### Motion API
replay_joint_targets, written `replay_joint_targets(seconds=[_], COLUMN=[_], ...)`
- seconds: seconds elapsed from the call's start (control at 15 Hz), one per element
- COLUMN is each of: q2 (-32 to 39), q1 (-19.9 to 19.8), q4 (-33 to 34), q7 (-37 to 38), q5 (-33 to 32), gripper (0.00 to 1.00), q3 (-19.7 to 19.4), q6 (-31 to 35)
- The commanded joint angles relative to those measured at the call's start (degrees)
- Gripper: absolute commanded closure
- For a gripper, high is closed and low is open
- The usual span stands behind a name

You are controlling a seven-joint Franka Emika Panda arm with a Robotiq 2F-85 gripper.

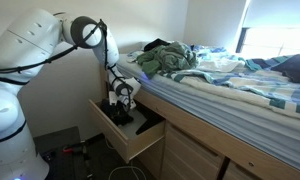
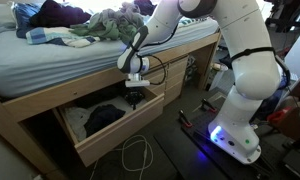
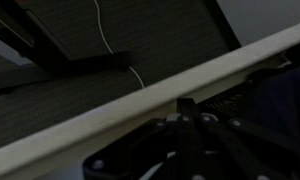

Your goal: Open the drawer on the left

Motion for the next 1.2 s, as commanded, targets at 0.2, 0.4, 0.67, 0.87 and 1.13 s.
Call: replay_joint_targets(seconds=[0.2, 0.4, 0.67, 0.87, 1.13], q2=[-2.91, -3.16, -4.73, -6.26, -5.16], q1=[-0.70, -0.52, -0.39, -0.66, -2.42], q4=[-0.24, 0.06, -0.89, -1.62, -1.66], q7=[3.47, 4.34, 3.41, 2.88, -4.16], q5=[-0.77, -0.55, 0.16, 2.11, 5.78], gripper=[1.00, 1.00, 1.00, 1.00, 1.00], q3=[0.29, 0.14, 0.20, 0.63, 3.09], q6=[-13.33, -17.45, -15.82, -8.84, 3.70])
